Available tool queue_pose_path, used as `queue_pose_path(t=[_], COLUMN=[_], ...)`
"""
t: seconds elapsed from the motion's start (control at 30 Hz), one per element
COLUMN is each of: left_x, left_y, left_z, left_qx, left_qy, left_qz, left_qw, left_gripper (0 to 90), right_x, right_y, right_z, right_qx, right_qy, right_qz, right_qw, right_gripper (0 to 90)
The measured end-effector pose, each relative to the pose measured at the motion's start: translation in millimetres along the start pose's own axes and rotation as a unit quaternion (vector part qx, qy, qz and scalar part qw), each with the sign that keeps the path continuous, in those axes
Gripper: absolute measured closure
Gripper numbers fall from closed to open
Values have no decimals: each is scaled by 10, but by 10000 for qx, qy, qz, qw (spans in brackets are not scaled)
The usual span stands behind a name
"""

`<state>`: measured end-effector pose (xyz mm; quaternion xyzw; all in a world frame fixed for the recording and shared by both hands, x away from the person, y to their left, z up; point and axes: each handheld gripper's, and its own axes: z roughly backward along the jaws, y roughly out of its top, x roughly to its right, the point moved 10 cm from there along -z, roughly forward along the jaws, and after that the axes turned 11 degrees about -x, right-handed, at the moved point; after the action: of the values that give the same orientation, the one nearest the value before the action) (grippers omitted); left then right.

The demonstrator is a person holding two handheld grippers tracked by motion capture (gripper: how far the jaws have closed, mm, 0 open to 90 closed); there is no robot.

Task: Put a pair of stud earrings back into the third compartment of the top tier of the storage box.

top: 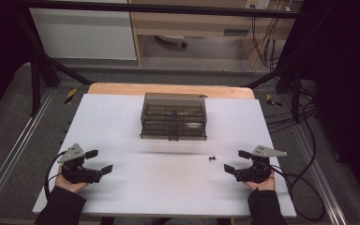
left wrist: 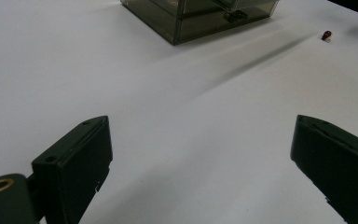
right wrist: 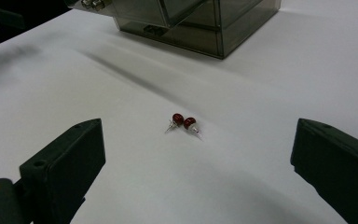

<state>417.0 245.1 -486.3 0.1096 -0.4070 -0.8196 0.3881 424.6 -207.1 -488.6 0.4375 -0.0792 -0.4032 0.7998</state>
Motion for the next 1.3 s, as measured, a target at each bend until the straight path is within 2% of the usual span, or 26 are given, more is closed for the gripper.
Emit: queue_pose_path(t=[0.33, 0.67, 0.97, 1.1, 1.13, 1.17, 1.3], left_x=[3, 3, -6, -4, -5, -5, -6], left_y=[-2, -4, -6, -7, -8, -8, -9], left_z=[-11, -11, -5, -8, -8, -7, -4], left_qx=[-13, -14, -9, -18, -18, -18, -17], left_qy=[-5, -5, 14, 12, 12, 15, 15], left_qz=[9, 19, 26, 21, 20, 21, 31], left_qw=[10000, 10000, 10000, 10000, 10000, 10000, 10000], left_gripper=[54, 55, 58, 58, 58, 58, 59], right_x=[-6, -1, 12, 17, 19, 19, 10], right_y=[80, 155, 154, 147, 155, 155, 156], right_z=[-72, -220, -383, -423, -440, -440, -494], right_qx=[-100, -332, -664, -758, -772, -772, -837], right_qy=[-178, -401, -581, -606, -619, -619, -582], right_qz=[64, 200, 326, 396, 443, 443, 467], right_qw=[9998, 9984, 9956, 9945, 9941, 9941, 9937], right_gripper=[48, 118, 252, 339, 389, 389, 479])
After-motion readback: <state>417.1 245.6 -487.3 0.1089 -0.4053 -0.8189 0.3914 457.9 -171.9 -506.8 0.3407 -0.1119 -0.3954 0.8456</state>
